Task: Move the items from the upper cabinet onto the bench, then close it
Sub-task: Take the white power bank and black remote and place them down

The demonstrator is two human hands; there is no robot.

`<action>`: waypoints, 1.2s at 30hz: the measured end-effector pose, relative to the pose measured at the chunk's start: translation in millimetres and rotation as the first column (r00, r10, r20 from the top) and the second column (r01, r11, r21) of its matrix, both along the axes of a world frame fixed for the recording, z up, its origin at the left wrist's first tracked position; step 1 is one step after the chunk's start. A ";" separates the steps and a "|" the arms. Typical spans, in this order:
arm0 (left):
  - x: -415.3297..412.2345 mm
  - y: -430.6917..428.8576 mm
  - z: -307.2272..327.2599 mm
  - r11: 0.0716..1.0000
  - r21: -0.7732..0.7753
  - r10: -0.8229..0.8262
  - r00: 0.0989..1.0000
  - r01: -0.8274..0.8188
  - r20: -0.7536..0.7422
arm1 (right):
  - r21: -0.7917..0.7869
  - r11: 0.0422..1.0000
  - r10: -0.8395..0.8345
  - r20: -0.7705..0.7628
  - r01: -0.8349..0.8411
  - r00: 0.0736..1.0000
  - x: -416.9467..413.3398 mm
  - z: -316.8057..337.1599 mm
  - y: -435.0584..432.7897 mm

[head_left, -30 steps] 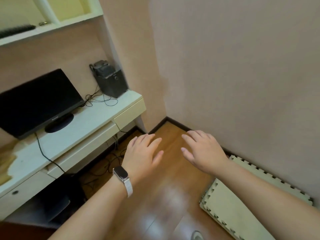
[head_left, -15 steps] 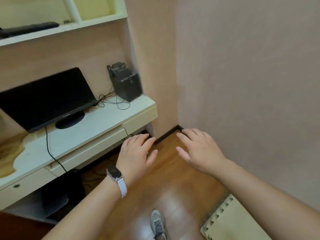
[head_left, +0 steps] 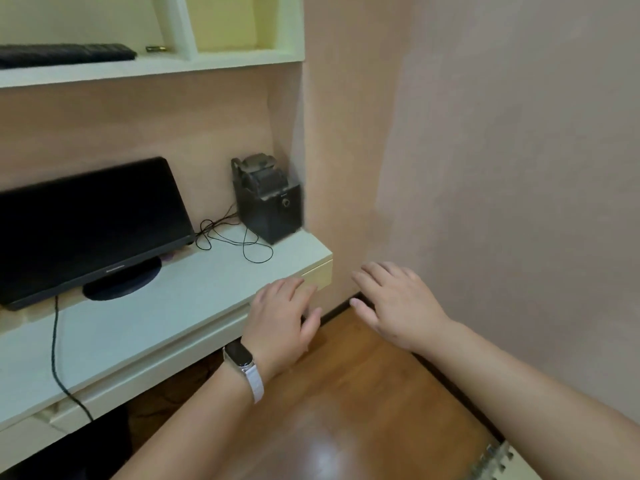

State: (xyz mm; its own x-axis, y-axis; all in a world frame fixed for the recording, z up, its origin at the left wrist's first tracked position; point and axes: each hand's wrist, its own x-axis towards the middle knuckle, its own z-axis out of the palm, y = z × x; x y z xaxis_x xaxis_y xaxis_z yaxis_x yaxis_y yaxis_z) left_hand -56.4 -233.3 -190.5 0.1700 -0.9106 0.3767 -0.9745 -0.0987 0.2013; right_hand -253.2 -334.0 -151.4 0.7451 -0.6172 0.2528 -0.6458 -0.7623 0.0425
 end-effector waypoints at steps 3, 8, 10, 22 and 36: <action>34.3 -23.7 1.7 1.000 -0.004 0.007 1.000 -0.007 0.018 | -0.024 1.000 0.018 -0.017 -0.019 1.000 38.4 5.4 -20.7; 80.3 -54.5 11.2 0.998 -0.043 0.044 0.997 -0.041 0.056 | -0.018 0.999 0.040 -0.032 -0.041 0.999 80.4 14.7 -52.3; 96.1 -66.6 16.8 0.996 -0.054 0.067 0.996 -0.064 0.064 | -0.042 0.997 0.064 -0.032 -0.065 0.997 95.2 22.4 -66.1; 165.4 -146.7 44.3 0.974 -0.025 0.226 0.974 -0.225 0.030 | -0.137 0.971 0.206 0.066 -0.195 0.976 179.0 40.5 -194.1; 201.0 -311.7 141.4 0.920 -0.270 0.329 0.935 -0.284 0.136 | -0.289 0.876 0.466 0.303 -0.385 0.832 247.0 132.5 -378.0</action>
State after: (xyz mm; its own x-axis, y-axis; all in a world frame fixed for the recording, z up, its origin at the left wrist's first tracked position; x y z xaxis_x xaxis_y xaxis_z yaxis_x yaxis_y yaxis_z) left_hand 144.7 -545.0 -49.2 0.3375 -0.7013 0.6279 -0.9257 -0.3683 0.0862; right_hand -6.2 -712.0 -18.9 0.7564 -0.1625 0.6336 -0.2602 -0.9635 0.0636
